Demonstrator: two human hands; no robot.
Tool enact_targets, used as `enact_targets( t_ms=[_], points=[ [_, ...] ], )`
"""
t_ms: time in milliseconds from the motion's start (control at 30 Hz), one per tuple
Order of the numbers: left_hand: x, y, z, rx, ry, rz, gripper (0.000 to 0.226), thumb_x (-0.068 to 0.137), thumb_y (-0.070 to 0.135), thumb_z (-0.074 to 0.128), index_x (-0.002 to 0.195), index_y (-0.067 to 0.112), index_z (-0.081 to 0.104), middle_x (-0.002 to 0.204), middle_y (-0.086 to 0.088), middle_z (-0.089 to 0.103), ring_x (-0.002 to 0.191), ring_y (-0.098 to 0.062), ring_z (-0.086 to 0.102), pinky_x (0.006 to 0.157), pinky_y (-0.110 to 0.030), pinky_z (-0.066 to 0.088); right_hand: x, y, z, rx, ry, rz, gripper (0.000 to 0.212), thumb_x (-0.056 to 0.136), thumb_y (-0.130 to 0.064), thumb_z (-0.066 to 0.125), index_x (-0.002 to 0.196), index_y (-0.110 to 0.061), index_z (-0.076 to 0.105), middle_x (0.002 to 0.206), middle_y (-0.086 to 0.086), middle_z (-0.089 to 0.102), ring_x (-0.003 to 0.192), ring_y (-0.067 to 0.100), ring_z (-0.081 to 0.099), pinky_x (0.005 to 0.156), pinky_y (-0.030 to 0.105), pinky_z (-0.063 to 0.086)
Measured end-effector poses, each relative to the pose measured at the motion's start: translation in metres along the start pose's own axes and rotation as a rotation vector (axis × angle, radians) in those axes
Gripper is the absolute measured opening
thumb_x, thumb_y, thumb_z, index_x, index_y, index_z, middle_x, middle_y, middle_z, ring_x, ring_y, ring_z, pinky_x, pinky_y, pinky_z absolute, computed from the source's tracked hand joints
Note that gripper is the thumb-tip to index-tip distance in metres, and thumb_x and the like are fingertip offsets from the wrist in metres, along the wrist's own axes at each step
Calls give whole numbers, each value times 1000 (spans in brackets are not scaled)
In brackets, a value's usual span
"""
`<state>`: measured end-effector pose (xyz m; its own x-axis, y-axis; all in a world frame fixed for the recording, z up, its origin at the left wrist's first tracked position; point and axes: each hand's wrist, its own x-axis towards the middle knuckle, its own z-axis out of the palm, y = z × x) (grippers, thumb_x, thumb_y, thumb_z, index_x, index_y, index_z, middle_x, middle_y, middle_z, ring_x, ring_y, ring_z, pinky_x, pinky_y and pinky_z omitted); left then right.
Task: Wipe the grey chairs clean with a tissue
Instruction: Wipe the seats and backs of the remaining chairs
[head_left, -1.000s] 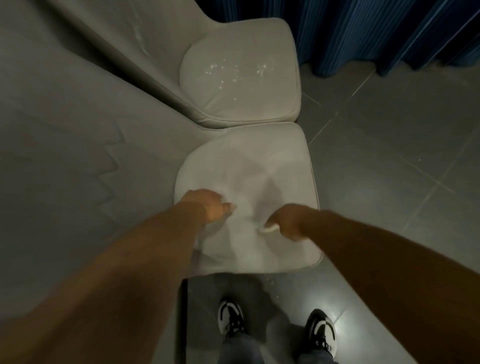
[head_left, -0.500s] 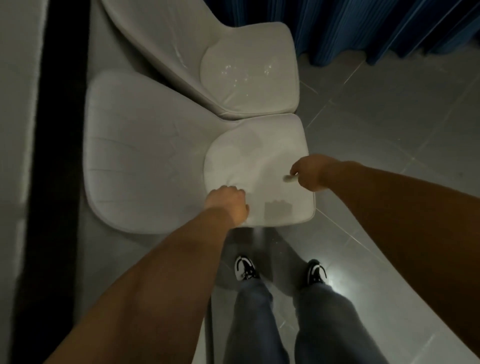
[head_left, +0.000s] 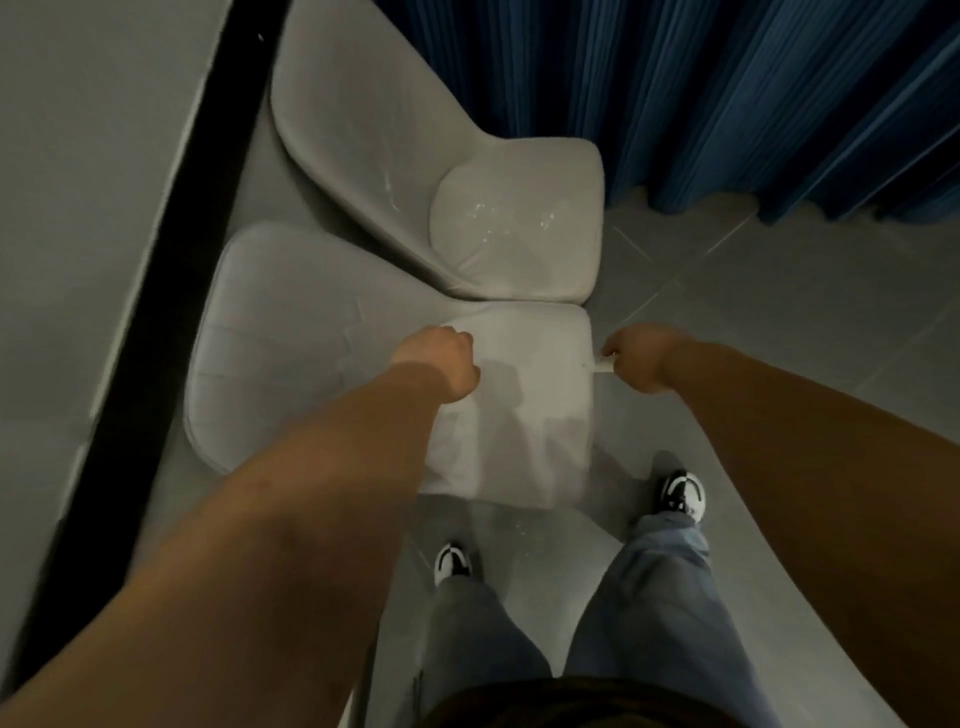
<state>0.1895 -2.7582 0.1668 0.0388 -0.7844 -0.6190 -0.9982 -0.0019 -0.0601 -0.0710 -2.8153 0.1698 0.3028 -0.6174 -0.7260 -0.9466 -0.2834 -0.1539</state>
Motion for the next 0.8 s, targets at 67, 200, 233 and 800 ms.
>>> enact_targets(
  t_ms=[67, 200, 233, 800],
  points=[
    [8, 28, -14, -17, -8, -47, 52, 99, 42, 47, 143, 15, 49, 138, -11, 55, 125, -33, 52, 101, -42, 45, 7, 31, -22, -55, 11, -57, 42, 97, -18, 48, 138, -15, 53, 141, 12, 51, 126, 30, 50, 103, 33, 38],
    [29, 103, -51, -111, -16, -137, 56, 98, 43, 49, 146, 15, 45, 143, -12, 52, 130, -33, 49, 105, -43, 43, 15, 98, -71, -115, 7, -153, 37, 100, -25, 45, 128, -9, 61, 128, 16, 60, 114, 33, 57, 95, 33, 44],
    [33, 125, -60, -134, -16, -130, 56, 98, 42, 50, 147, 14, 45, 145, -12, 50, 131, -33, 48, 105, -42, 41, 16, 115, -81, -113, -9, -161, 38, 101, -28, 43, 128, -9, 61, 128, 16, 59, 113, 32, 57, 94, 32, 43],
    [122, 201, -148, -267, 99, -171, 52, 96, 42, 49, 140, 15, 50, 138, -9, 51, 127, -31, 47, 100, -44, 45, 85, 203, -196, -102, -177, -166, 52, 104, -42, 37, 136, -5, 54, 143, 17, 48, 129, 31, 46, 110, 33, 32]
  ],
)
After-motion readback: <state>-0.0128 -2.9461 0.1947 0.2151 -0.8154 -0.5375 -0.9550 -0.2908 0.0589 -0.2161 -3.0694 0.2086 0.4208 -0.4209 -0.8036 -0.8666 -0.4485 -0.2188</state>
